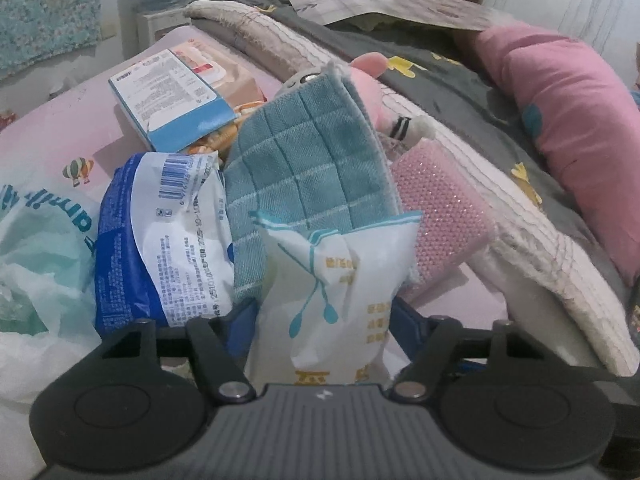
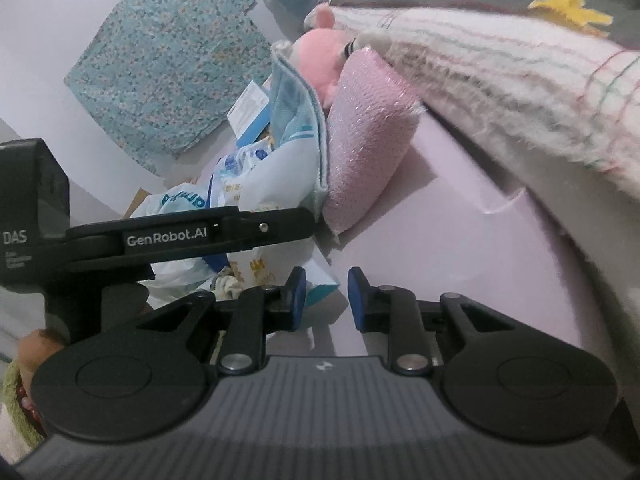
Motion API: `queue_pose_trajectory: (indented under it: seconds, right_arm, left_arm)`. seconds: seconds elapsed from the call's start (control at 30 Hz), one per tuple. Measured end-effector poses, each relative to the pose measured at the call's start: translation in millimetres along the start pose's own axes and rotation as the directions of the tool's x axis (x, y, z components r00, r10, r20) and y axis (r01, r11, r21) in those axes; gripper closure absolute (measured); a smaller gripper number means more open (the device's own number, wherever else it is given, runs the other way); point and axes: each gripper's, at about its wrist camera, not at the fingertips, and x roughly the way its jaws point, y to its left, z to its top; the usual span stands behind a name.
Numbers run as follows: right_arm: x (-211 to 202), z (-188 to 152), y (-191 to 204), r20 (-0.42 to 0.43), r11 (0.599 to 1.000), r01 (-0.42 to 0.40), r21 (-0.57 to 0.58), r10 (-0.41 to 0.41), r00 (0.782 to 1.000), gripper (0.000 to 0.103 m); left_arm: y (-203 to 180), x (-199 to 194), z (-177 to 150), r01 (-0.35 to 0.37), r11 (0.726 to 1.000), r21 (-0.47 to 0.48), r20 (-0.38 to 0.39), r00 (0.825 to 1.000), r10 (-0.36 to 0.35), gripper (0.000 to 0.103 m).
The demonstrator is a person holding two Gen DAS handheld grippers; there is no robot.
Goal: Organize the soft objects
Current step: 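Grasp the pink mesh pad with the right tool while the left tool grasps the white spoon-print bag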
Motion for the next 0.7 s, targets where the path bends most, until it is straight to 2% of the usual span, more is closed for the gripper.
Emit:
queue_pose_trajectory:
  seconds: [0.13,0.2,0.27,0.37,0.53,0.57,0.6,0.63,0.7]
  right_arm:
    - [-15.1,9.9,-9.6,0.072,0.999,0.011,0.036,-0.014,0.997,0.070]
    - [-18.9,17.8,-18.8,0.109,0.996,0.010,0.088,-0.020,0.994,0.051]
    - [-20.9,27.0,-26.8,0.158,0.991,-0.007,0.133,-0.014,0.987,0.046]
    - [-15.6,40.8,-35.6,0.206,0.985,-0.003,0.174,-0.034,0.978,0.046]
    - [9.6,52.6,-44.5,0.220,0.973,-0.027,0.227,-0.025,0.975,0.047]
    - [13.1,54.5,-43.5,0.228,0.975,-0.022,0.222,-0.030,0.973,0.051]
    - [15.7,55.9,-41.6,0.230,0.976,-0.018,0.217,-0.033,0.973,0.064]
    - [17.7,56.9,-39.6,0.230,0.976,-0.022,0.217,-0.029,0.973,0.069]
    - [20.0,58.3,-36.9,0.234,0.976,-0.023,0.218,-0.029,0.972,0.070]
  left_arm:
    - [4.2,-2.4,-2.0,0.007,1.000,-0.015,0.010,1.000,-0.007,0.041]
    - [6.8,-3.4,-2.8,0.012,1.000,-0.025,0.013,1.000,-0.012,0.043]
    - [8.1,-4.2,-2.2,0.016,0.999,-0.031,0.013,1.000,-0.016,0.044]
    - [8.5,-5.0,-1.7,0.019,0.999,-0.036,0.015,1.000,-0.019,0.046]
    - [7.2,-7.4,-2.5,0.030,0.999,-0.029,0.028,0.999,-0.029,0.050]
    - [7.3,-8.3,-2.6,0.034,0.999,-0.028,0.032,0.999,-0.033,0.050]
    - [7.6,-9.1,-2.6,0.038,0.999,-0.028,0.034,0.999,-0.037,0.053]
    - [7.9,-10.2,-2.7,0.042,0.999,-0.027,0.036,0.999,-0.041,0.055]
    - [8.1,-12.5,-2.8,0.048,0.998,-0.029,0.042,0.998,-0.047,0.056]
